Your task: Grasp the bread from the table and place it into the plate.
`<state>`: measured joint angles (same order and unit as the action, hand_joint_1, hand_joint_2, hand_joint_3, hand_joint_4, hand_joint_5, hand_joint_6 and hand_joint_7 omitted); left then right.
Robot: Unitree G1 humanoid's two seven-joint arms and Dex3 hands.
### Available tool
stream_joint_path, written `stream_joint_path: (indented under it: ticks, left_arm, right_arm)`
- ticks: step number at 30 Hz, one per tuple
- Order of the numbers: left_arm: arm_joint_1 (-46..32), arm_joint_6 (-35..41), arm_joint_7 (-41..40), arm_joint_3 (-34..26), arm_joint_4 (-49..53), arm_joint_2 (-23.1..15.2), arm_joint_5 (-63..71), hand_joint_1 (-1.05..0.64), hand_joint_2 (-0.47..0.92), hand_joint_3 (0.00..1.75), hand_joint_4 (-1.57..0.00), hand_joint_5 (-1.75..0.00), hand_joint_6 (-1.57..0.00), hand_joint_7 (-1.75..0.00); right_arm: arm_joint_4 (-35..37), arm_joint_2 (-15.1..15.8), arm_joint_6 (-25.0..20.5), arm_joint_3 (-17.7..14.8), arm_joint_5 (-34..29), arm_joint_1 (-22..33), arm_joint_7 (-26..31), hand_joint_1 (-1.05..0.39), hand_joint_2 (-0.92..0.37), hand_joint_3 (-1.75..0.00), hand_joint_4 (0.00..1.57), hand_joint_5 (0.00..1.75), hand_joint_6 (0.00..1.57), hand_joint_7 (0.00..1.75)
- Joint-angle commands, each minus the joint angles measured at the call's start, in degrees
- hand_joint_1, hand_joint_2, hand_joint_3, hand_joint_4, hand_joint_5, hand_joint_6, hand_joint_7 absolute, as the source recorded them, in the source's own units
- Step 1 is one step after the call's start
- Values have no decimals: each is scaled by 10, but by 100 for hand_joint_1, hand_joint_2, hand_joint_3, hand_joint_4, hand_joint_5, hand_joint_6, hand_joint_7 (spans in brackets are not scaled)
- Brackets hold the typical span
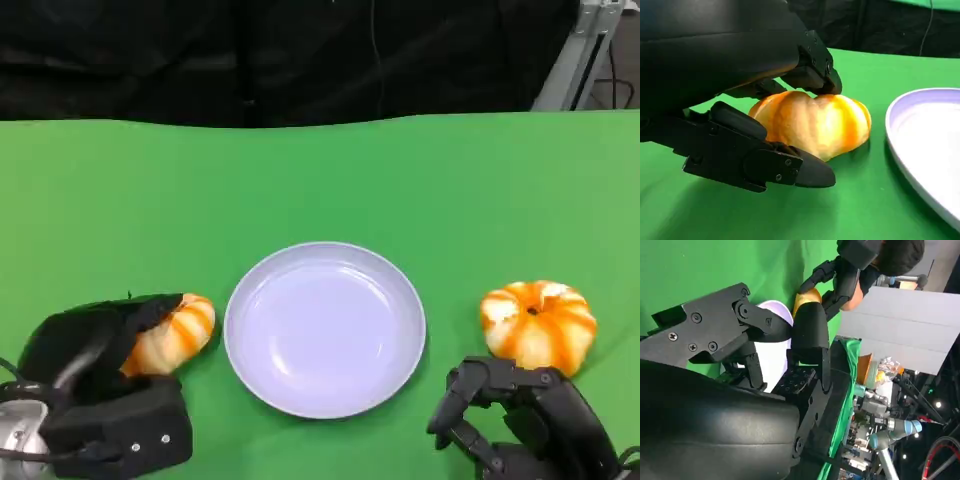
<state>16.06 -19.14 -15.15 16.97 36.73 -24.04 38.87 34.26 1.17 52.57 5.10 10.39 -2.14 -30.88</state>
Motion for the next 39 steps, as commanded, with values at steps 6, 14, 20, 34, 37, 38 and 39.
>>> stream_joint_path:
  ticks: [6, 14, 20, 34, 37, 38, 39]
  left_arm:
    - [19, -5, -12, 21, 42, -9, 4, -33, 92, 9, -48, 0, -47, 0]
    - [19, -6, -7, 22, 43, -9, -1, -20, 91, 6, -47, 0, -47, 0]
    - [15, -7, 4, 23, 35, -12, -6, -5, 90, 1, -46, 0, -47, 0]
    - [20, -2, -20, 29, 47, -6, 3, -1, 90, 0, -53, -1, -55, -1]
    - [36, -14, -60, 36, 86, 4, 10, -14, 92, 8, -92, -65, -115, -7]
    - [37, -12, -59, 36, 89, 9, 5, -14, 92, 8, -93, -71, -119, -6]
    - [37, -10, -60, 35, 92, 14, 1, -13, 92, 7, -82, -104, -124, -7]
  right_arm:
    - [-3, 5, 6, -5, -2, 0, 5, -9, -68, -79, 76, 151, 85, 110]
    - [-3, 5, 7, -5, -2, -1, 6, -10, -69, -78, 76, 151, 85, 111]
    - [-5, 5, 3, -5, -2, 0, 7, -11, -69, -76, 76, 151, 85, 110]
    - [-4, 5, 6, -5, -4, 0, 8, -12, -69, -75, 75, 151, 85, 111]
    - [-3, 5, 7, -5, -6, -1, 10, -13, -69, -75, 76, 152, 85, 112]
    - [-3, 5, 7, -5, -7, -1, 11, -13, -69, -74, 76, 152, 85, 112]
    - [-4, 5, 7, -5, -7, 0, 12, -13, -69, -74, 76, 152, 85, 112]
